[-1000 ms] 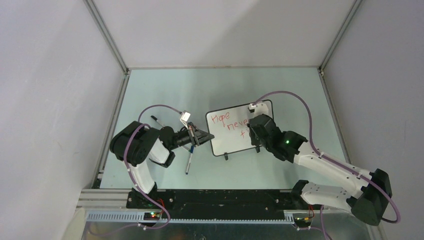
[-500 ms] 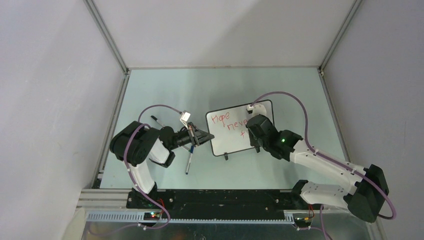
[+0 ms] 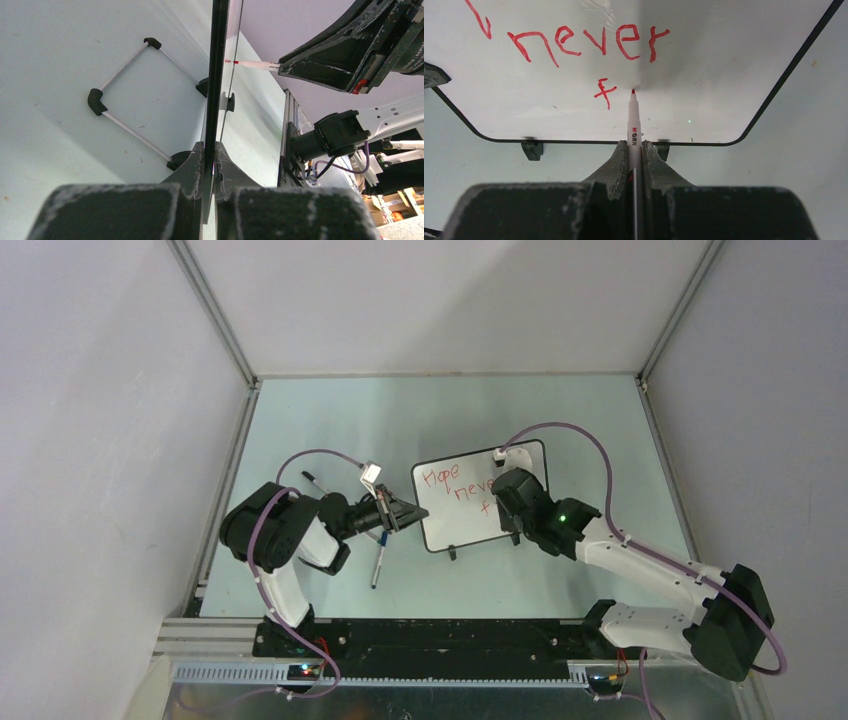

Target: Write a sentence on the whiteboard

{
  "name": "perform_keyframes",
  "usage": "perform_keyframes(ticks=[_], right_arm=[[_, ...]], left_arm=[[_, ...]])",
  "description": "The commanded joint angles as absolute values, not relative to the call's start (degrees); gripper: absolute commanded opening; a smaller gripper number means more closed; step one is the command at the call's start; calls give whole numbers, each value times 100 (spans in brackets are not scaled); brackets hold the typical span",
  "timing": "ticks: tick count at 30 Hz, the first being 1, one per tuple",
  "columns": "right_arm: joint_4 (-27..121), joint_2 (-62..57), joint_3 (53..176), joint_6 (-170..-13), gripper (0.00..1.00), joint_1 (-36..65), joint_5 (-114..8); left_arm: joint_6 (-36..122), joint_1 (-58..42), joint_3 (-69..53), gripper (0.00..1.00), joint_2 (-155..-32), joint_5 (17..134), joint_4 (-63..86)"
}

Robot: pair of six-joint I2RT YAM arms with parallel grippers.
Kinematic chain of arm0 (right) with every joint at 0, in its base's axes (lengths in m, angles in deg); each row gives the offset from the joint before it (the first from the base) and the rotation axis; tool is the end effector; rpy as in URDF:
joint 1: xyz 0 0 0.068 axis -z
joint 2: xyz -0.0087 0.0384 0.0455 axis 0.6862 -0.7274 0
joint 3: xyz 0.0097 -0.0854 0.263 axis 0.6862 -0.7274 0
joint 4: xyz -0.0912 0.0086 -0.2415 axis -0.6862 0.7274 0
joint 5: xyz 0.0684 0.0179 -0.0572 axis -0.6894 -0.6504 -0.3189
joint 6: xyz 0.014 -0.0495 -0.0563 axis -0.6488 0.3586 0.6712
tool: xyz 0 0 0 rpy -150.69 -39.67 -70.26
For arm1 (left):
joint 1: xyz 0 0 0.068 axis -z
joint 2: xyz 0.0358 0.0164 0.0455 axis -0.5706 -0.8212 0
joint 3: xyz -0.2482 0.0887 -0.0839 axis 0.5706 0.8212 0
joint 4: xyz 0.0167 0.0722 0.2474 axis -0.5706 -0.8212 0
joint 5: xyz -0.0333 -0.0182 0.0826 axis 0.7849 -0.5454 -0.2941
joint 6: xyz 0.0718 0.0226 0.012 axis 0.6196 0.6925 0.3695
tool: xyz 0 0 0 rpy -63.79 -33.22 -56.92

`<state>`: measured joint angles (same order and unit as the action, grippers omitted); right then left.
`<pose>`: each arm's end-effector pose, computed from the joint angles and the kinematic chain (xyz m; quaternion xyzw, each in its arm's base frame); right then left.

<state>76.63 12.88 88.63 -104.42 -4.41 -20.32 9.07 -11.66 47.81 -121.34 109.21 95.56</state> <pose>0.1888 0.1679 0.2511 -0.1450 0.8994 0.0356 0.4109 0.2370 -0.1483 0.1352 0.1179 0.7004 -0.5803 0.3984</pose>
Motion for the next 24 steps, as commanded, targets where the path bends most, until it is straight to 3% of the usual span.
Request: perform_keyframes(ticks=[1,24], right_arm=[[7389,1268,8865,-10469,0,-388,-1894],[7229,1153,8866,-10368,0,-350,-2346]], left_arm=[[884,-1136,4751,0,-12093,10923,9739],[879,-1141,4736,0,-12112,10923,9739]])
